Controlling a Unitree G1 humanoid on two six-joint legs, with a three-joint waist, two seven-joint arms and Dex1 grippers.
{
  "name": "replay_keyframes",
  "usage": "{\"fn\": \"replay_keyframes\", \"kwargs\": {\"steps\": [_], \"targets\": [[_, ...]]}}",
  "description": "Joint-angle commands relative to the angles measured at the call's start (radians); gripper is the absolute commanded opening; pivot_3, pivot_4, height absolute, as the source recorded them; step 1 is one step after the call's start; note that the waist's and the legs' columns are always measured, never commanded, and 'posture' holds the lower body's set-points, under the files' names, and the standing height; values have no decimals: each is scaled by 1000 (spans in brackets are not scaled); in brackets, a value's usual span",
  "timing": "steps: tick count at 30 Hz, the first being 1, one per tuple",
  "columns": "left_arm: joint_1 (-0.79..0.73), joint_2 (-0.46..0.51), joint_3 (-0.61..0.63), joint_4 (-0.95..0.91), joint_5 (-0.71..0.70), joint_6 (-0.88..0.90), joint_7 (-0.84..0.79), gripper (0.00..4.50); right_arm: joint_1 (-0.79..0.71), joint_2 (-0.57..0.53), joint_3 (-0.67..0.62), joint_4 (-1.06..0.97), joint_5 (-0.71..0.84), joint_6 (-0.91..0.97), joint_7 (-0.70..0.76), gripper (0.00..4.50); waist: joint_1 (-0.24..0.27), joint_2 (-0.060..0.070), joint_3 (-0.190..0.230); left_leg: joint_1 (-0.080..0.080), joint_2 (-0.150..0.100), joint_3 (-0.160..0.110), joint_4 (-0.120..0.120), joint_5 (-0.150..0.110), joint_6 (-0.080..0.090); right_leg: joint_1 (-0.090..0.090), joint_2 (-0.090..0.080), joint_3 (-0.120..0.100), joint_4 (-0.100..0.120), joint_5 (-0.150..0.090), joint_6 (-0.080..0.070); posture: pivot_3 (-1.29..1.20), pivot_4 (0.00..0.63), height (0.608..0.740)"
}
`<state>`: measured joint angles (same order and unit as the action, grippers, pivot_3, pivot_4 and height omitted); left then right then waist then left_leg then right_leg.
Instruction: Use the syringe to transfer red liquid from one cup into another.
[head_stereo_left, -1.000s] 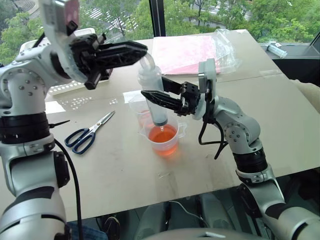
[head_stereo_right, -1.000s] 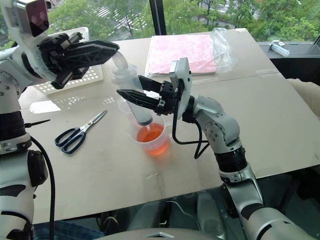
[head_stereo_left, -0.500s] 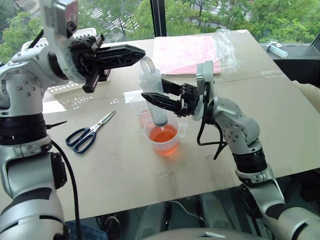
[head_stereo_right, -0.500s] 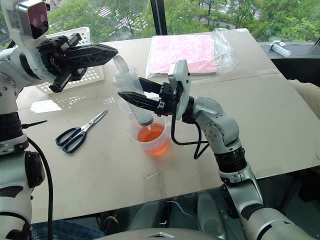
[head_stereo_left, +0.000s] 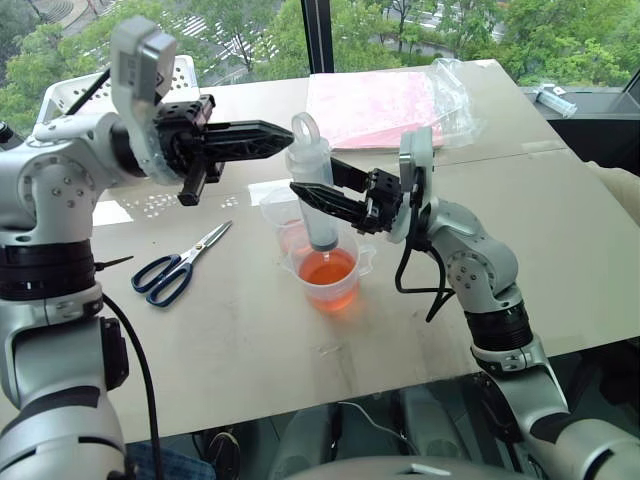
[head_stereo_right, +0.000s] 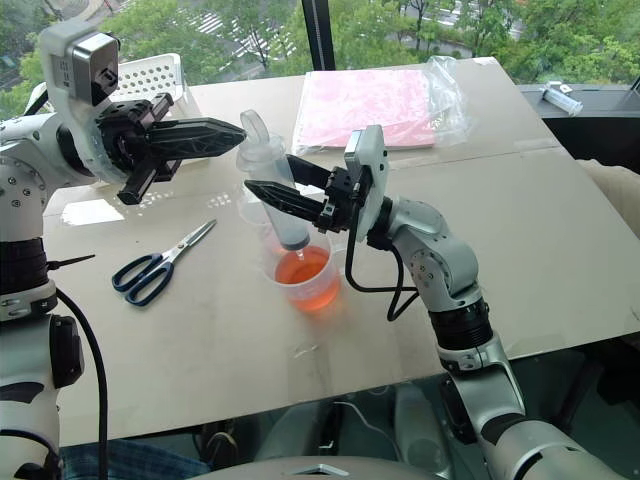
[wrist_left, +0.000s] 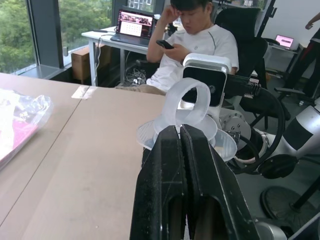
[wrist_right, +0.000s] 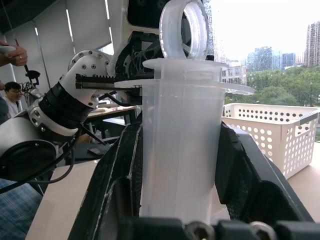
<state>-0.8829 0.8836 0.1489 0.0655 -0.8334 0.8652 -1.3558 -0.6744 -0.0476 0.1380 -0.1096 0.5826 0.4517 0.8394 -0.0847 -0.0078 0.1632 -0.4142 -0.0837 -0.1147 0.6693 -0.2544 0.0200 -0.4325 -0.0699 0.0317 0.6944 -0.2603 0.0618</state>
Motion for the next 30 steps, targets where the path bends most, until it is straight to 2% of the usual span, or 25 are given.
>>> {"fn": "replay_keyframes", "kwargs": {"steps": [1,9,12,13,15,30], "targets": [[-9,-3,-8,-49,-7,-3,-10,55,-22,10,1,-43,4,-43,6,1538,1,0,0,0,0,0,0,0,0,0,0,0,0,0,0,0,150,740],[-41,-12,28,-40,-69,57,-16,55,-7,-1,8,-17,-8,-54,16,1538,1,0,0,0,0,0,0,0,0,0,0,0,0,0,0,0,150,740],[-39,-8,26,-40,-57,51,-2,768,-9,-2,5,-11,-10,-59,15,1538,1,0,0,0,0,0,0,0,0,0,0,0,0,0,0,0,150,740],[-33,-11,20,-47,-36,27,9,1344,-10,-2,5,-11,-11,-62,15,1538,1,0,0,0,0,0,0,0,0,0,0,0,0,0,0,0,150,740],[-25,-11,12,-54,-15,6,21,2101,-13,0,4,-11,-11,-64,14,1538,3,0,0,0,0,0,0,0,0,0,0,0,0,0,0,0,150,740],[-43,11,27,4,24,-23,21,2101,-9,-5,-3,-2,-18,-78,12,1538,3,0,0,0,0,0,0,0,0,0,0,0,0,0,0,0,150,740]]}}
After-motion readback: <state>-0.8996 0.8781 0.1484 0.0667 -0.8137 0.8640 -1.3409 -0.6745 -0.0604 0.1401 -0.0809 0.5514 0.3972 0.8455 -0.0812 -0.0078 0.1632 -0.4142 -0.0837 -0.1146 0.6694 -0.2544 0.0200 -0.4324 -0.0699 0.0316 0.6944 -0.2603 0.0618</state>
